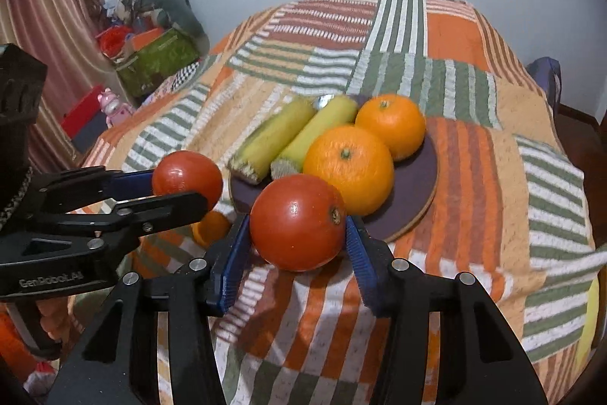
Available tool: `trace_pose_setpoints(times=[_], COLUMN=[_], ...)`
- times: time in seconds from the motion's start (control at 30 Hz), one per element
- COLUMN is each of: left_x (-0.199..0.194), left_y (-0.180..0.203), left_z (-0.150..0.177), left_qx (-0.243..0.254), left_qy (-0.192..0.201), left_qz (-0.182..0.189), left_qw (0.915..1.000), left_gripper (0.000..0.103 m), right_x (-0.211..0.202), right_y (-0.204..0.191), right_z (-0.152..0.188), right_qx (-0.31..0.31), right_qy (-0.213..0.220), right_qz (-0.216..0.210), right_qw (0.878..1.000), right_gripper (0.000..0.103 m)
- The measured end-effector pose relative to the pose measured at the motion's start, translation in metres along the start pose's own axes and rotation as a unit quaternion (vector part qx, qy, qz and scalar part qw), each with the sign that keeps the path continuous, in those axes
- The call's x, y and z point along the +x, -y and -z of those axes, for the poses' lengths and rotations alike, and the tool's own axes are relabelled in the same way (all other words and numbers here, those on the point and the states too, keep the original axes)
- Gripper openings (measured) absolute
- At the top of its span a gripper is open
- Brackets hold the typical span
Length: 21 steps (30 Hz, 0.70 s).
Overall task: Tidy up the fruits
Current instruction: 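Lower the tomato onto the plate and open the left gripper while the right gripper releases its tomato there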
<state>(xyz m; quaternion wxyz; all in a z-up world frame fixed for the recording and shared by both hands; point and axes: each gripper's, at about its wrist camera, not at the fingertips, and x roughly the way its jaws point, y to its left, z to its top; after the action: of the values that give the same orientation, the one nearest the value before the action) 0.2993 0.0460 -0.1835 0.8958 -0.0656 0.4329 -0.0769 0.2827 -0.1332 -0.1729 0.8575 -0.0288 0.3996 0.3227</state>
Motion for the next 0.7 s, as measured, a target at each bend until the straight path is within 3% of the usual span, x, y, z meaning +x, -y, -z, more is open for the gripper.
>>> trace_pose_setpoints(times=[0.33, 0.7], left_x=[0.024, 0.081], left_y=[0.005, 0.0], left_z=[-0.041, -0.062], left_qx=[0.009, 0.002], left_qy=[0.008, -0.02], left_qz=[-0.002, -0.034], left_qw=[0.9999, 0.9992], left_gripper=[0.046, 0.046], right_x=[-0.009, 0.021], right_y=[0.037, 0.056], right_z=[-0.028, -0.032], right_qx=[0.017, 0.025], right_qy=[0.032, -0.005], right_qz=[0.051, 0.078], right_qw=[0.998, 0.997], right_gripper=[0.047, 0.047])
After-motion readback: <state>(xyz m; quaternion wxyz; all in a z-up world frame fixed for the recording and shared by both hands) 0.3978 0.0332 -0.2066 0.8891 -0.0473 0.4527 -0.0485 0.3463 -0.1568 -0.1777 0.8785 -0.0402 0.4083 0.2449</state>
